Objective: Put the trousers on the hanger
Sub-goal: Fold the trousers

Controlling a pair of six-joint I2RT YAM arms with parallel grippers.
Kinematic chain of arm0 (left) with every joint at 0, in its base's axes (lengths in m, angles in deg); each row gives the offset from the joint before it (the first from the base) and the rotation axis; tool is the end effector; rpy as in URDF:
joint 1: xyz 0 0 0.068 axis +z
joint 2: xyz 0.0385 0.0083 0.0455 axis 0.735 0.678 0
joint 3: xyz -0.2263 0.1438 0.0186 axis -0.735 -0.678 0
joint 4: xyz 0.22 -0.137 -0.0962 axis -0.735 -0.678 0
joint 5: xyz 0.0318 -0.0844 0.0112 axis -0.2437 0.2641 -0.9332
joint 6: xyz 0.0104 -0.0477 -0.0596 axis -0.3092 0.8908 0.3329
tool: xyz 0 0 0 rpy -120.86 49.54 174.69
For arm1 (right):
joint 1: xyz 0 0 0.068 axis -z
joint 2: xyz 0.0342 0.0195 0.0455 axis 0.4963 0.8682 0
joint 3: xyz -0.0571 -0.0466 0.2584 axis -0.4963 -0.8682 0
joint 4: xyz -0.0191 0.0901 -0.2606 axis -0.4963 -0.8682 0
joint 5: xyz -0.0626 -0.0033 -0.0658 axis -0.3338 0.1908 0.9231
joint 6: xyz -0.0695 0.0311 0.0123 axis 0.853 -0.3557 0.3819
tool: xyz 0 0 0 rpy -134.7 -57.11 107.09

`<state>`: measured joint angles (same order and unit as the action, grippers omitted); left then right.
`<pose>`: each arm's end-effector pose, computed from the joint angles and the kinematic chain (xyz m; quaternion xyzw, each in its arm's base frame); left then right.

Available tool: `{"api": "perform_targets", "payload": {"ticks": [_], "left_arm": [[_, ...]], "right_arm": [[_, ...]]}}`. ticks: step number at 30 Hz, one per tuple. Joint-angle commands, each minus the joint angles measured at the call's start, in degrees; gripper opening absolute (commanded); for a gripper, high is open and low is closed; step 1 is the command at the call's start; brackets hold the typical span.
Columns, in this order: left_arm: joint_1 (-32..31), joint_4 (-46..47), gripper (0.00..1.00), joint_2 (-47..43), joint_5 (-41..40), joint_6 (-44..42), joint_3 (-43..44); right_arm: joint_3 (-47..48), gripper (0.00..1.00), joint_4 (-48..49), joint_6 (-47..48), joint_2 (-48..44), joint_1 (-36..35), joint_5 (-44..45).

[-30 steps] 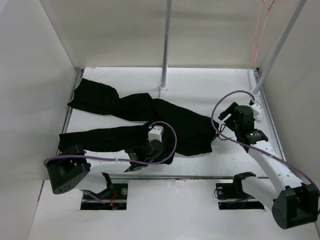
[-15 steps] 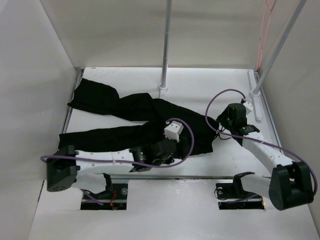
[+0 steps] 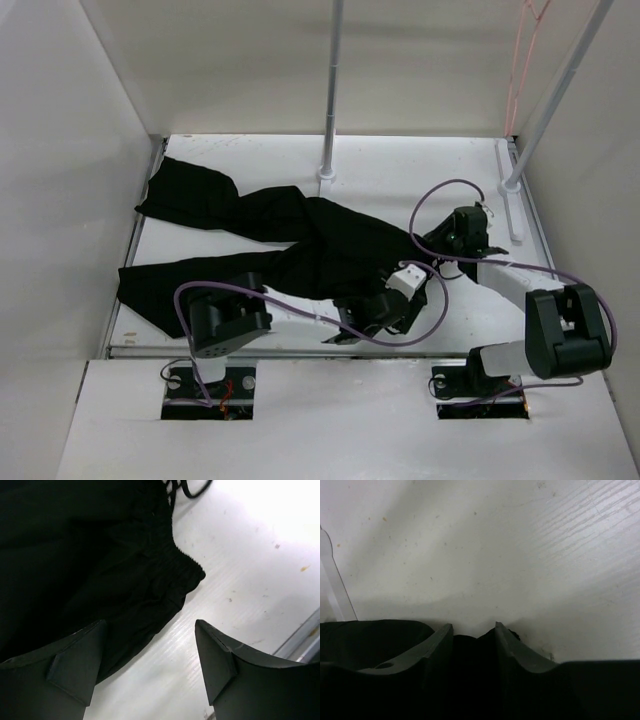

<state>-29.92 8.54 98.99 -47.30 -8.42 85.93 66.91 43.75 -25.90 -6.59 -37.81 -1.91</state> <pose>0.1202 -0.4042 0.1588 0.2967 0.7793 -0.2665 0.4833 0.3009 0.0371 0.1445 0.3245 0.8461 0.1648 0.3893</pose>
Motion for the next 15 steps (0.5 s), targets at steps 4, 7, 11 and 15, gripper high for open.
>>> {"api": "perform_targets", "payload": {"ticks": [4, 7, 11, 15], "left_arm": [[-0.68, 5.13, 0.7, 5.98, -0.75, -6.16, 5.68], [-0.16, 6.1, 0.72, 8.52, -1.64, -7.48, 7.71], [-0.33, 7.76, 0.72, 12.12, -2.51, -10.03, 10.96], [0.63, 9.7, 0.35, 15.73, -2.96, -10.83, 13.68]], "right_arm": [[1.58, 0.16, 6.33, -4.7, 4.24, 3.26, -6.33], [1.84, 0.06, 7.12, -6.46, 3.81, 4.84, -6.52], [3.77, 0.05, 5.46, -5.59, 0.82, 5.2, -2.39], [7.64, 0.05, 3.08, -4.26, 1.78, 5.46, 0.08]]}}
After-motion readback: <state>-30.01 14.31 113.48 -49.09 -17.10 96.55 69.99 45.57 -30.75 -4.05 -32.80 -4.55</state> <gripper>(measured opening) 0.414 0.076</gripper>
